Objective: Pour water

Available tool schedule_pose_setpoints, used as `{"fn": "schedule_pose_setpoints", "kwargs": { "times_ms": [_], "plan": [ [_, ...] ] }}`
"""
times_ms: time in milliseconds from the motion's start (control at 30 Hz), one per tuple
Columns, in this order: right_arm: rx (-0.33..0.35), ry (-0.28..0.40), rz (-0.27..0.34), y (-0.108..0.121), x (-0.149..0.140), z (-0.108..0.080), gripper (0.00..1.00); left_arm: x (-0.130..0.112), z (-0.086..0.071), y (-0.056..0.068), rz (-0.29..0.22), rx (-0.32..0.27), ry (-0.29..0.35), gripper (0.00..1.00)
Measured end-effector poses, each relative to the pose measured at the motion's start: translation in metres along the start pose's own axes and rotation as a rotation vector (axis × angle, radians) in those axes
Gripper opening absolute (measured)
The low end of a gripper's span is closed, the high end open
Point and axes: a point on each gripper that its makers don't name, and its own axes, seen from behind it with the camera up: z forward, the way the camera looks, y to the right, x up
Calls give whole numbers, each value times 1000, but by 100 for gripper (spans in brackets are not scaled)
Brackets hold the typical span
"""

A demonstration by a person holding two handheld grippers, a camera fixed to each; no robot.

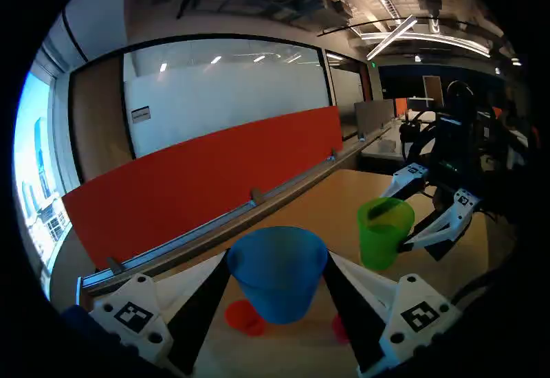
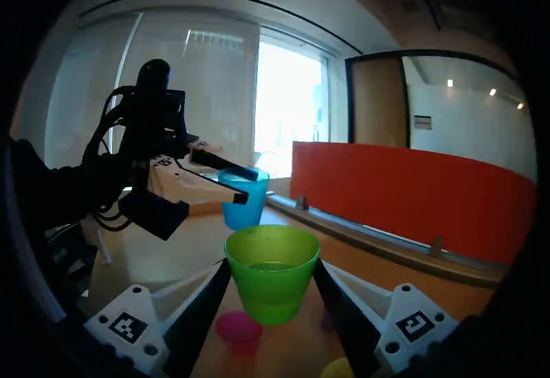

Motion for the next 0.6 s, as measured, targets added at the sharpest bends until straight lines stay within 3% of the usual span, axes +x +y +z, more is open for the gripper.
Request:
{"fn": "schedule_pose_setpoints", "kwargs": {
  "times_ms": [600],
  "plan": [
    [43, -114, -44, -5, -39, -18, 89, -47, 3, 28, 44, -78, -118, 90]
  ]
}}
